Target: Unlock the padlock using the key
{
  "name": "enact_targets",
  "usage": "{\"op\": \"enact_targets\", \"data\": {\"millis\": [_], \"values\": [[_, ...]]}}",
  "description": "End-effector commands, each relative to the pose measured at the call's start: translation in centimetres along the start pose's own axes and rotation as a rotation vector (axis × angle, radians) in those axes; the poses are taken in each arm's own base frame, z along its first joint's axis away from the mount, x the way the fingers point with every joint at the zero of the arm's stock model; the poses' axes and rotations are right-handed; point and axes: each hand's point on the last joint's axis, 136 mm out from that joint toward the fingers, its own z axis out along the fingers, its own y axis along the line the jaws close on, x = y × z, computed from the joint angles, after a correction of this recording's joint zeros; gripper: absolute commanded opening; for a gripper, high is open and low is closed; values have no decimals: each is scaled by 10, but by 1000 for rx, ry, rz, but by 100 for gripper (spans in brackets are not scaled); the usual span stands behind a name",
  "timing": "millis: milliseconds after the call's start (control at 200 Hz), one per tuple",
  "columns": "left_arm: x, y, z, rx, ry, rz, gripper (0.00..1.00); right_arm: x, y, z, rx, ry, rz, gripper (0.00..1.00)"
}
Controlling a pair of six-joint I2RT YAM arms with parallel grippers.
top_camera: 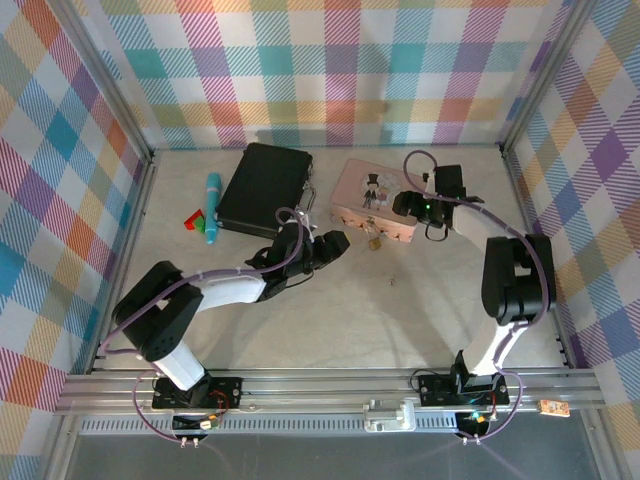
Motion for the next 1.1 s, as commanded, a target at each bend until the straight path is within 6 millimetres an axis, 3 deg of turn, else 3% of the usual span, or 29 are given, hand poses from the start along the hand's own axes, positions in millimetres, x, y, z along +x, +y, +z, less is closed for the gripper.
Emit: {"op": "enact_targets", "data": {"millis": [0,145,260,345,420,595,735,890,1090], "values": [[16,25,-12,-87,60,61,52,-12,8,13,-43,37,-132,78],[19,22,-12,-59,58,44,53,-43,29,20,-116,29,-178,78],[20,19,-7,-49,57,49,52,-55,33,-1,-72,2,-179,82],[17,19,-3,-48,44,52,52,-46,26,-22,24,-3,-163,83],[13,20,2,-56,27,56,52,-25,26,-43,58,8,-147,83],[4,27,13,-78,8,51,54,51,30,-79,102,78,-118,76],[-4,34,22,-42,-1,-21,54,108,39,-93,91,155,-95,68],[-6,37,26,-5,-4,-71,54,156,34,-91,158,249,-87,57],[-5,40,18,-20,-7,-62,54,200,32,-64,184,347,-77,49]]}}
